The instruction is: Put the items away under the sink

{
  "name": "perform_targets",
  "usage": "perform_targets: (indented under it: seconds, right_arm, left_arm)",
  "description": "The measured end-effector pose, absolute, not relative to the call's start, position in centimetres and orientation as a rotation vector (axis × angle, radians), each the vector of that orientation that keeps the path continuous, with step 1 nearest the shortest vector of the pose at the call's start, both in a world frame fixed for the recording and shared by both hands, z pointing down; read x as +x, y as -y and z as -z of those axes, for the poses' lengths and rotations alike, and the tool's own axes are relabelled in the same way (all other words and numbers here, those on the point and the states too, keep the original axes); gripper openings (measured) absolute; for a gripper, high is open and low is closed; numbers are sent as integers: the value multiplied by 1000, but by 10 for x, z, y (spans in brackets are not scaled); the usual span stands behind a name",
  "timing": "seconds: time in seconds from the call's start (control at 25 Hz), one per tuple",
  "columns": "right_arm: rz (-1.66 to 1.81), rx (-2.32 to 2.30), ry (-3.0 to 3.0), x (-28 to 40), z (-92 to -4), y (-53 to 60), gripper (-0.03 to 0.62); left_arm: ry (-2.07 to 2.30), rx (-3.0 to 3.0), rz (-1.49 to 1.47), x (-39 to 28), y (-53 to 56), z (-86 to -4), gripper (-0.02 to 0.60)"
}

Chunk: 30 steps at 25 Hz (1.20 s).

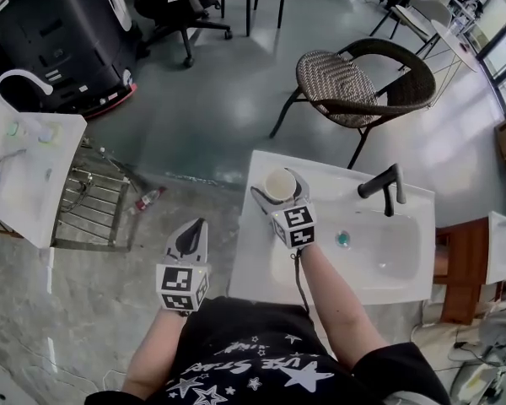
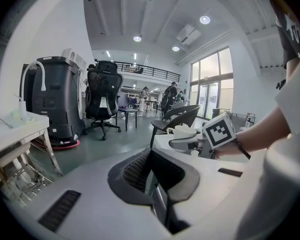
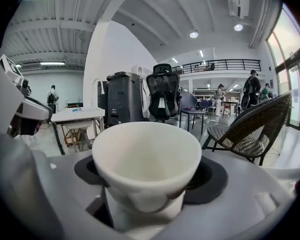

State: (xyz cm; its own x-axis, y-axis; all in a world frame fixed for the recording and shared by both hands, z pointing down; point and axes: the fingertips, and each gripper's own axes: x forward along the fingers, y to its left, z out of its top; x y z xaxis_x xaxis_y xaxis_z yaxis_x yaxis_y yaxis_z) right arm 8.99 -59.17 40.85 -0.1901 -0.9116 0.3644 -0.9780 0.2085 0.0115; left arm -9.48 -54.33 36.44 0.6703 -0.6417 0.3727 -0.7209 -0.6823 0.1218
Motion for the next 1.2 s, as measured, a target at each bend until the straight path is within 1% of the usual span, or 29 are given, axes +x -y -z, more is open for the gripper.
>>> perform_targets:
  seconds: [0.28, 0.64, 0.96, 1.2]
  right_arm:
    - [-376, 1864, 2290, 94, -385, 560, 407]
    - [-385, 1859, 2489, 116, -337, 483, 407]
    - [-395, 1789, 2597, 149, -308, 401, 406]
    - [-418, 1644, 2731, 153, -302, 338, 405]
  left_arm:
    - [1110, 2636, -468, -90, 527, -362, 9]
    - [1133, 2656, -469, -45, 479, -346, 9]
    - [1190, 2657, -428, 5, 404, -326, 9]
    - [1294, 2607, -399, 17, 331, -328, 9]
